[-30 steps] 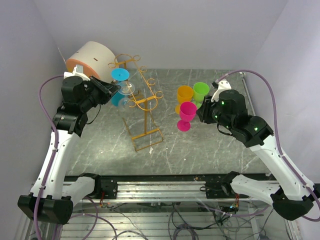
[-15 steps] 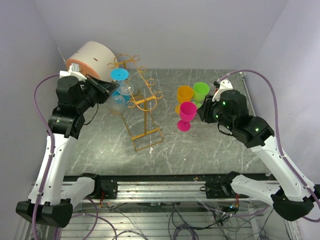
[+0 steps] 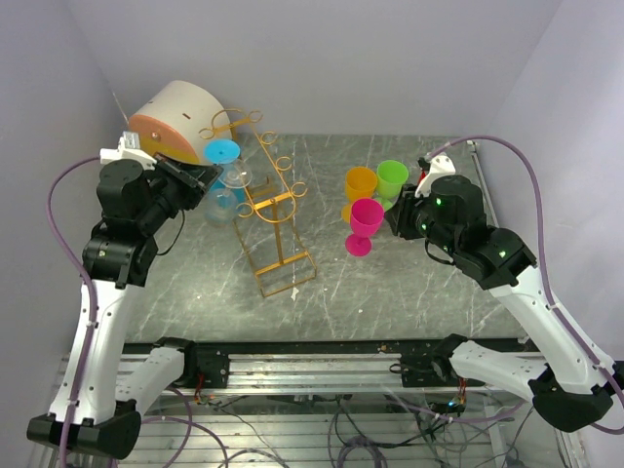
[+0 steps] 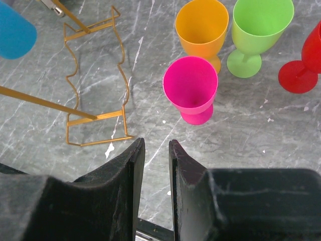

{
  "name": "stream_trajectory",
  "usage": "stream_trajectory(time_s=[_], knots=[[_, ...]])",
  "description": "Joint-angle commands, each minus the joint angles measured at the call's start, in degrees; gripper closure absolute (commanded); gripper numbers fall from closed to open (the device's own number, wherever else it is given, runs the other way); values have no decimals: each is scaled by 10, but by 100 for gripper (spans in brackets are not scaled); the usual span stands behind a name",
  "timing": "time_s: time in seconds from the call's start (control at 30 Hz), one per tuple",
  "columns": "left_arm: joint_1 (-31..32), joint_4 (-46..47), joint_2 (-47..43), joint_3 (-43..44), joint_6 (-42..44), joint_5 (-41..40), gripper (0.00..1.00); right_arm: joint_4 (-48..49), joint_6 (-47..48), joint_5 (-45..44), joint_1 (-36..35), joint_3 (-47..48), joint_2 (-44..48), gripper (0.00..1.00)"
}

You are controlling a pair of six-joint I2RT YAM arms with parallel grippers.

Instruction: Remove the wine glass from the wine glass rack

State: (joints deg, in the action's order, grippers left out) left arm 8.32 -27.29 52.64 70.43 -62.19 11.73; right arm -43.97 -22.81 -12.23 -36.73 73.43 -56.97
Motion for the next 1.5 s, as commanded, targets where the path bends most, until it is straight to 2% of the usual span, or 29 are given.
stream_trajectory(time_s=[0.0,0.27,0.47,0.83,1.07,1.3,1.47], knots=[[-2,5,-22,-2,3,-29,93,18,7,3,-1,0,4,74],[-2,47,-13,-43,-22,4,93,21,6,7,-1,-3,2,74],[-3,50,-16,-58,-22,-2,93,21,7,1,-1,-9,6,74],[-2,6,-44,-38,-37,-48,93,28,5,0,-1,-21,4,74],[-2,-16,-37,-31,-48,-31,93,30,5,-1,-2,-24,3,74],[-2,4,-47,-61,-69,-28,93,31,5,-1,-2,-30,6,74],[-2,68,-69,-110,-113,-19,93,32,5,-2,-1,-33,5,74]])
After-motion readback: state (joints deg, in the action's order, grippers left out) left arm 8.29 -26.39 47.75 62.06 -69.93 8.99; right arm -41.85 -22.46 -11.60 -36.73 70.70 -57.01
